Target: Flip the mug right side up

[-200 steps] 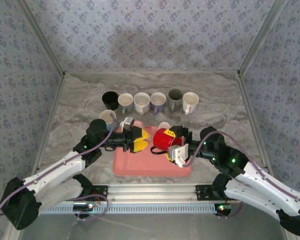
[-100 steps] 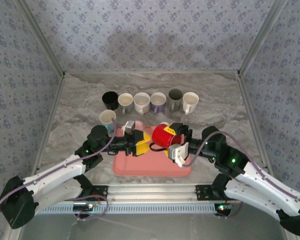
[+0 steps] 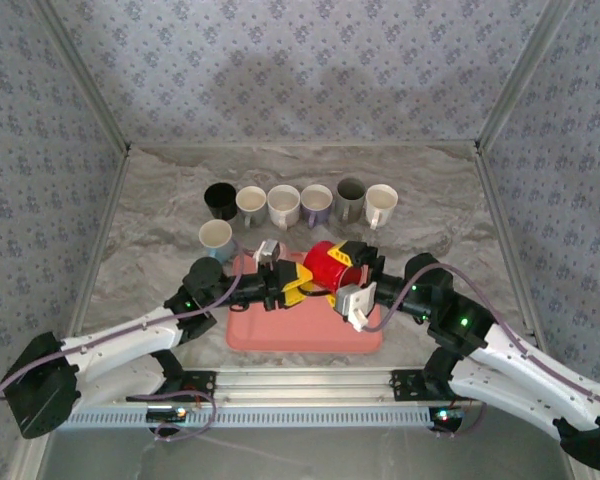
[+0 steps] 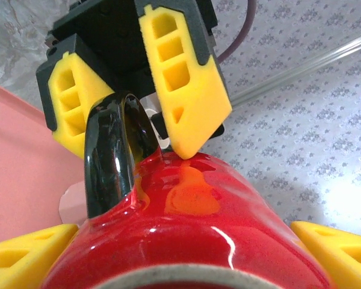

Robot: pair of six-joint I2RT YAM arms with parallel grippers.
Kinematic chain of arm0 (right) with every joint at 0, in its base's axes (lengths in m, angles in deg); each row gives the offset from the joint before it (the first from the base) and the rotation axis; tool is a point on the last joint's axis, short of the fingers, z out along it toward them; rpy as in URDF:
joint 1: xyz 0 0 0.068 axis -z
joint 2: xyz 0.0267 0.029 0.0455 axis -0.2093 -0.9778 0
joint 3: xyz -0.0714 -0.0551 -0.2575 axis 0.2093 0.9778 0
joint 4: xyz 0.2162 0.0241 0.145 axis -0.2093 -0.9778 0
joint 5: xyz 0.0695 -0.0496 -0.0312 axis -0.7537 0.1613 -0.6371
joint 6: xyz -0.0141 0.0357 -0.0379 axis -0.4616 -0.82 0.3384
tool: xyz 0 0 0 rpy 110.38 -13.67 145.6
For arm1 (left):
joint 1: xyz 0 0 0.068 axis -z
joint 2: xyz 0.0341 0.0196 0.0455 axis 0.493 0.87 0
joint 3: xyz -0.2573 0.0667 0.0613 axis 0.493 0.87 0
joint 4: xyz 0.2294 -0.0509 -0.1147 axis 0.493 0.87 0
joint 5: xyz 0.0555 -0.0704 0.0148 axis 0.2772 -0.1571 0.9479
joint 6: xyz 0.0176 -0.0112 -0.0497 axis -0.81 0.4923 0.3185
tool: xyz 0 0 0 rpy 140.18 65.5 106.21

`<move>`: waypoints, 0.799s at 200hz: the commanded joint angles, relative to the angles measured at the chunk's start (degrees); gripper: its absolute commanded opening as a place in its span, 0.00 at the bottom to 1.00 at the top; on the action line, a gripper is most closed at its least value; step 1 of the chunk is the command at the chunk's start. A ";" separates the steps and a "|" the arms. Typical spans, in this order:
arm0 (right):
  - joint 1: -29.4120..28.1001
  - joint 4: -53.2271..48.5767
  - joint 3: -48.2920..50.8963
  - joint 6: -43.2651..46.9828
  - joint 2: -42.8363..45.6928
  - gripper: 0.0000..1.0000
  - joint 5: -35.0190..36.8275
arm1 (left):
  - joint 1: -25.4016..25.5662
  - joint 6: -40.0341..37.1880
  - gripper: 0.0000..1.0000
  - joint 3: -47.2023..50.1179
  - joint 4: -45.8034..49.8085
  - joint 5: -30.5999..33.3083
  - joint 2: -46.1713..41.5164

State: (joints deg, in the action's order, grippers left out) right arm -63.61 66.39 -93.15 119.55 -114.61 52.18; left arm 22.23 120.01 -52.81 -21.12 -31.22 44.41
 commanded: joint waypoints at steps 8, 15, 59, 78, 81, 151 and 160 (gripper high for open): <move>-1.01 7.38 0.19 -0.58 -0.21 0.42 -0.96 | 1.47 -0.01 0.28 -0.52 -6.13 2.07 0.80; -1.09 7.68 0.30 -0.73 -0.33 0.42 -1.06 | 1.49 0.01 0.24 -0.52 -6.21 2.20 0.82; -1.42 7.34 0.87 -1.04 -1.04 0.44 -0.33 | 1.56 -0.38 0.00 -0.43 -7.36 2.64 0.54; -1.36 6.42 1.07 -1.44 -0.91 0.55 0.08 | 1.49 -1.92 0.00 -0.52 -6.04 3.09 -0.92; -1.41 6.29 1.03 -1.61 -0.87 0.58 0.01 | 1.49 -2.19 0.00 -0.44 -5.70 3.31 -1.24; -1.64 3.35 1.59 -5.00 0.78 1.00 2.10 | -0.38 -3.68 0.00 1.66 -4.01 7.28 -7.17; -1.60 2.51 1.64 -5.13 1.00 1.00 1.99 | -0.83 -4.05 0.00 1.83 -3.17 7.49 -7.97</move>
State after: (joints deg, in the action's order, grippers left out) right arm -65.01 70.01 -92.12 116.49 -114.94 54.13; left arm 22.54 118.32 -50.53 -20.22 -25.95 39.77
